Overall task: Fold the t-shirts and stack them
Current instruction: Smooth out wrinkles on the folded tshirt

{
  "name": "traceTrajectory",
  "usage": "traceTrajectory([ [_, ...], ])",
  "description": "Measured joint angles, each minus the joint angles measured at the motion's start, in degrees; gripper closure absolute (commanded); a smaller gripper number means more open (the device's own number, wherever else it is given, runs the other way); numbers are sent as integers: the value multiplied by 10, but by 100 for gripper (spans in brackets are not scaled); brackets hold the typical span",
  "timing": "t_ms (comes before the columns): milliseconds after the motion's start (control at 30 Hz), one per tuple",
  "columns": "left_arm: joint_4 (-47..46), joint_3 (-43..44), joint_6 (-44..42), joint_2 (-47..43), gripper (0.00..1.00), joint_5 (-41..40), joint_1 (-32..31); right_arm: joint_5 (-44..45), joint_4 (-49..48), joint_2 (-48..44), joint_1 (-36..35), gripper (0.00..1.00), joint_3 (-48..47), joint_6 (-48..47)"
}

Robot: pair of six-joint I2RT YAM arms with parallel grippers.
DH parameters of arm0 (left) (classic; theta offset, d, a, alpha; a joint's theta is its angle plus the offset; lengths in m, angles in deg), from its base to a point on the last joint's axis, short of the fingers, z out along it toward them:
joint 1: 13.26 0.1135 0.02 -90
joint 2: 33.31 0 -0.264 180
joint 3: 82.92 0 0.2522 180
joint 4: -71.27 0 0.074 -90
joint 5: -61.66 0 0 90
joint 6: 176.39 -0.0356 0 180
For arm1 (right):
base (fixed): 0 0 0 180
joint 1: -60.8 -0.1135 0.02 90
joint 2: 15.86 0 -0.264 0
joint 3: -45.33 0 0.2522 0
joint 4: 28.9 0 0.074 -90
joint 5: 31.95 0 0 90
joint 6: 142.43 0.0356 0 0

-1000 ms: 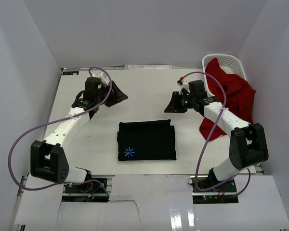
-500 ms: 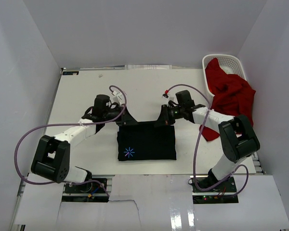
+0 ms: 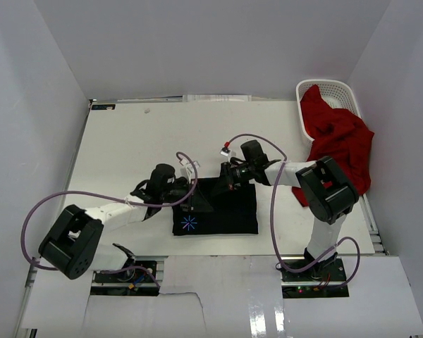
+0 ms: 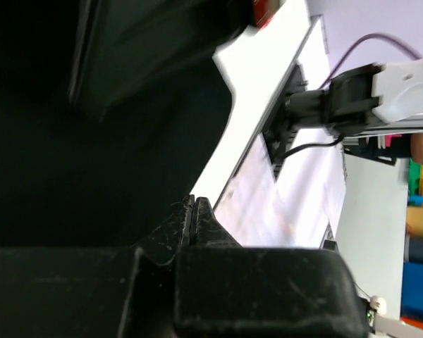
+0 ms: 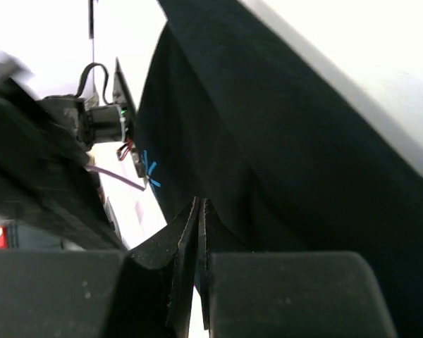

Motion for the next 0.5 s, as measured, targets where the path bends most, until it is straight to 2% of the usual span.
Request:
traceTrajectory([
  [200, -66, -153, 64, -66, 100, -56, -7, -12, -44, 21, -16, 92, 0, 27],
  [500, -102, -178, 81, -40, 100, -127, -7, -22, -82, 59, -31, 92, -8, 48],
])
